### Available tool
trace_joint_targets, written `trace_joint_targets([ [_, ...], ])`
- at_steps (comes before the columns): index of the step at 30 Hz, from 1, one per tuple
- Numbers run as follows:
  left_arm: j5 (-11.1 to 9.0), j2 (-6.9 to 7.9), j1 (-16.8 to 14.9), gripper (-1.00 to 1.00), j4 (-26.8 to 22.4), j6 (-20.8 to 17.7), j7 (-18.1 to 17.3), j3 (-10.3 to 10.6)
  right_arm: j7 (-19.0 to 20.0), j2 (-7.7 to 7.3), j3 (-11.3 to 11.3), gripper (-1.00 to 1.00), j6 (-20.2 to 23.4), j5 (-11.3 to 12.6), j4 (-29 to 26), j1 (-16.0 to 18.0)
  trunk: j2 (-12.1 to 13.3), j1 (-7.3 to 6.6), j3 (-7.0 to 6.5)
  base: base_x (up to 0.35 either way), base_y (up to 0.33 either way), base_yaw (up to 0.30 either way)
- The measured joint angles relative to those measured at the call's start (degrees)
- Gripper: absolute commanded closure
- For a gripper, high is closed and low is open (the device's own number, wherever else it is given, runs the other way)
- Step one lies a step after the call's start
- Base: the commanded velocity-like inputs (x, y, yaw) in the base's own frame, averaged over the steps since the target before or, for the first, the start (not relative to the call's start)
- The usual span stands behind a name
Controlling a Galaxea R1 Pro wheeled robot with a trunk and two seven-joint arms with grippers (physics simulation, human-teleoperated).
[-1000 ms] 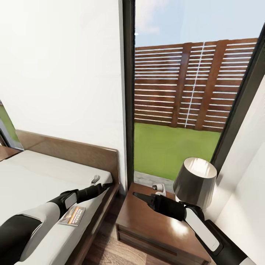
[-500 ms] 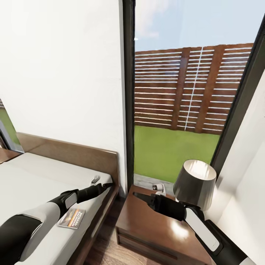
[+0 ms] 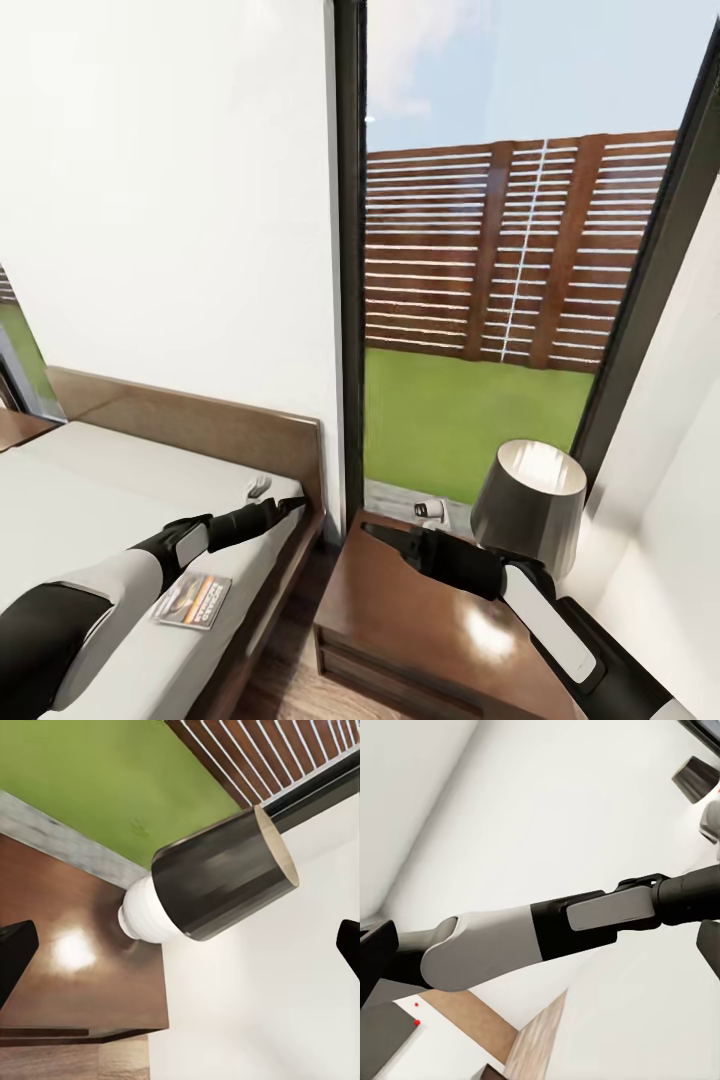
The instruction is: In the bedroom, move the book from the bed onto either nightstand, and place the two sandals side by side next to the bed.
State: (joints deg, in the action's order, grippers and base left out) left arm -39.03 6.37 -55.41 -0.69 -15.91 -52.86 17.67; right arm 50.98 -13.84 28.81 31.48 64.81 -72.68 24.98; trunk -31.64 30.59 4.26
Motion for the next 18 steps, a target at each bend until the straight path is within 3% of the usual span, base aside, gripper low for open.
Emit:
trace_joint_targets([
  [18,0.0,-0.05,0.0,-1.00,0.0,0.0,0.1,0.0,0.0,0.00,-0.1,-1.00,0.0,0.0,0.0,0.0,0.0,0.00,-1.68,0.000,0.000,0.000],
])
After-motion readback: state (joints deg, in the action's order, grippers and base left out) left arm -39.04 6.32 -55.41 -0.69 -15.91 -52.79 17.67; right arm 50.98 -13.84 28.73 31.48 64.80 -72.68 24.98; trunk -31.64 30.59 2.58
